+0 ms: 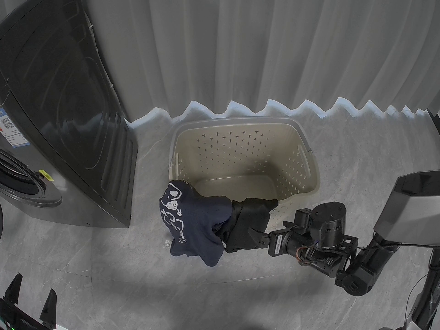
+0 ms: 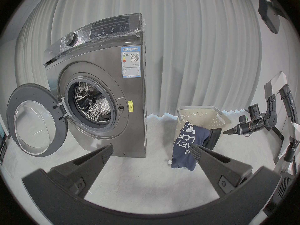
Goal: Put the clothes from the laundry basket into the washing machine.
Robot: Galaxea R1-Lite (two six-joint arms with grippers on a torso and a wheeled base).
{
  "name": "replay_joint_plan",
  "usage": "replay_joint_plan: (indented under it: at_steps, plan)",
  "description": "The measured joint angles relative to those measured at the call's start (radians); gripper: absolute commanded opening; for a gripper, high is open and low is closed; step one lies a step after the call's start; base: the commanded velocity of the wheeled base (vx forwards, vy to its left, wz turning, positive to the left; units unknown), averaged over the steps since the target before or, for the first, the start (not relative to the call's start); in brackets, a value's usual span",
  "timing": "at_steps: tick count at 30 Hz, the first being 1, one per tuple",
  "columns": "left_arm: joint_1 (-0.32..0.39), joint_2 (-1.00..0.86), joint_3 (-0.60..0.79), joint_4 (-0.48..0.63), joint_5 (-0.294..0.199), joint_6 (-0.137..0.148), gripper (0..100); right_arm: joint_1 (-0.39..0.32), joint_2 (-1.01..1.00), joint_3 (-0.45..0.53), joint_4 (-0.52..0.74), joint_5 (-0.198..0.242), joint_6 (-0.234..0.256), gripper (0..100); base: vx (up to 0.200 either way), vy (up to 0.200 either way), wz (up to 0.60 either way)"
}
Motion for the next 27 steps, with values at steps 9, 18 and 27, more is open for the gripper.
replay_joint_plan:
  at_steps: [9,18,27]
  plan:
    - [0.000,0.000,0.000,0.000,0.000,-0.001,100,-0.017,0.120,-0.087,-0.058,-0.001,-0.007,100,0.000,0.000,0.00]
    - [0.000,0.000,0.000,0.000,0.000,-0.002,100,-0.023,0.212,-0.175,-0.081,-0.033,-0.004,100,0.000,0.000,0.00]
    - [0.000,0.000,0.000,0.000,0.000,-0.004,100,-0.026,0.289,-0.277,-0.087,-0.060,-0.004,100,0.000,0.000,0.00]
